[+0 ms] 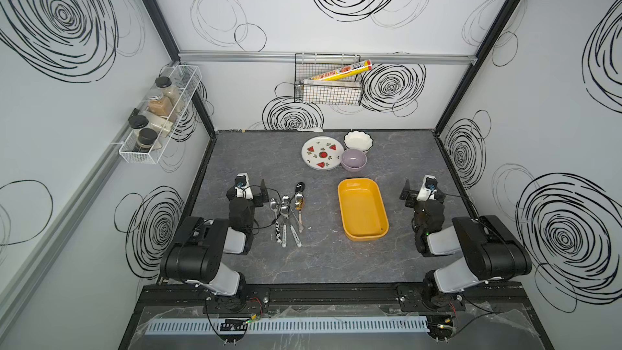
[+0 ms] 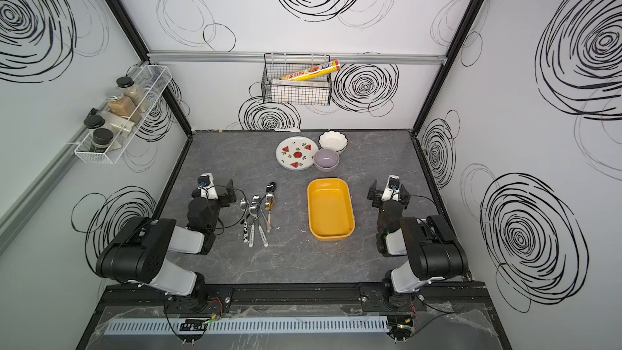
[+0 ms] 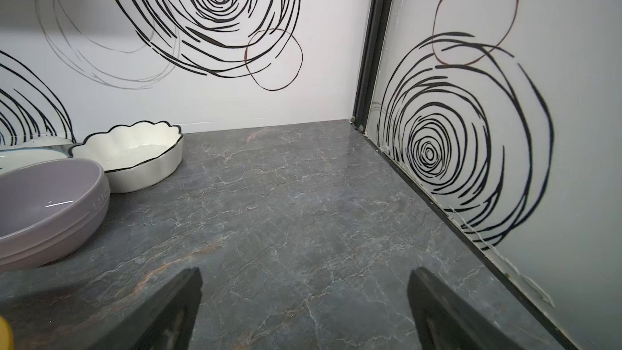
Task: Put the spoon into the storage box
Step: Pick up the spoon from the center of the board.
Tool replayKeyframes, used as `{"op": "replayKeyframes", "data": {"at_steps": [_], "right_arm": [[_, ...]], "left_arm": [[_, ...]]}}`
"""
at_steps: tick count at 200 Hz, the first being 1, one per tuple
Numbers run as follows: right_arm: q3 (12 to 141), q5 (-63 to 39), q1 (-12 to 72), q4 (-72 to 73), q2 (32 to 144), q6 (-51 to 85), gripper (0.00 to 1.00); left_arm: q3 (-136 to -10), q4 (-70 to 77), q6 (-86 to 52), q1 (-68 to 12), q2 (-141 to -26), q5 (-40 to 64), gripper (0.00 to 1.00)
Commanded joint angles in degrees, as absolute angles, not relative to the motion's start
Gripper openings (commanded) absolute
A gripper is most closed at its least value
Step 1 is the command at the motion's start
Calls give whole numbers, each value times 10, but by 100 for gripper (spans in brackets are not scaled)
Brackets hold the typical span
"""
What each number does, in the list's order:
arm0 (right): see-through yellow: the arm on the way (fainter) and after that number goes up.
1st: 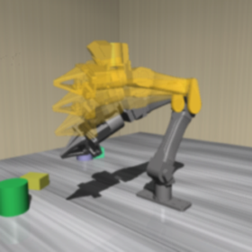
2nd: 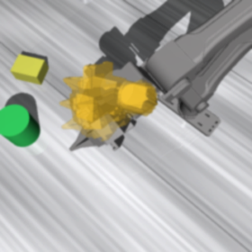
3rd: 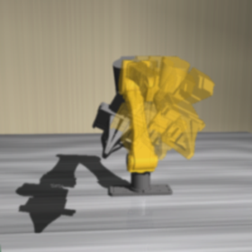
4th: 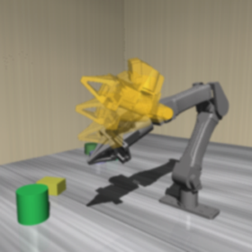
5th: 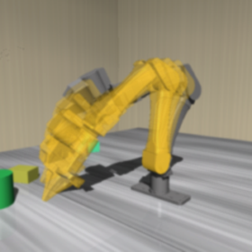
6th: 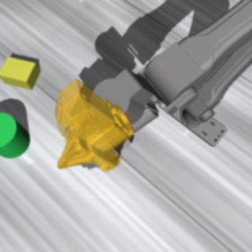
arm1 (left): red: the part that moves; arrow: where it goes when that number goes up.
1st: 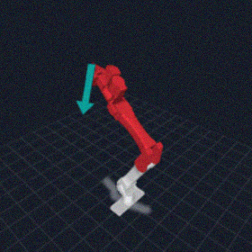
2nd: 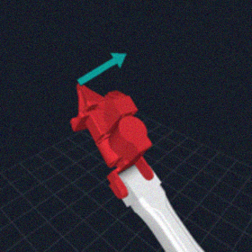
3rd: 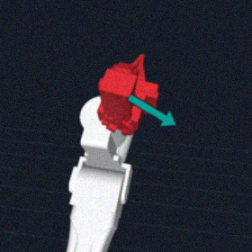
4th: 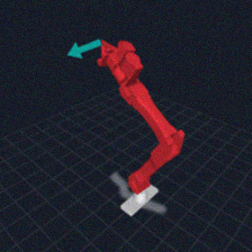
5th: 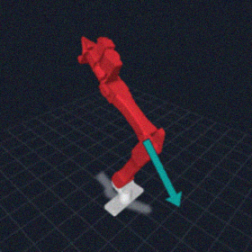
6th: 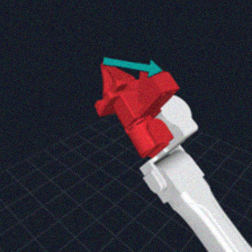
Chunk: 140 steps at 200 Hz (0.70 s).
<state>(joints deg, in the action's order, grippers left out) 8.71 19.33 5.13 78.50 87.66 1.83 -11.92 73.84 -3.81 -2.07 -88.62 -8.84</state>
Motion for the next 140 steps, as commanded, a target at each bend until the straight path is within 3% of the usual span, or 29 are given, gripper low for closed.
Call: {"op": "replayKeyframes", "data": {"at_steps": [1, 140], "right_arm": [[88, 196, 49, 805, 880, 12, 100], [89, 196, 49, 804, 881, 13, 100]], "left_arm": [[-138, 743, -39, 6, -891, -43, 99], [-137, 744, -37, 2, -891, -51, 99]]}}
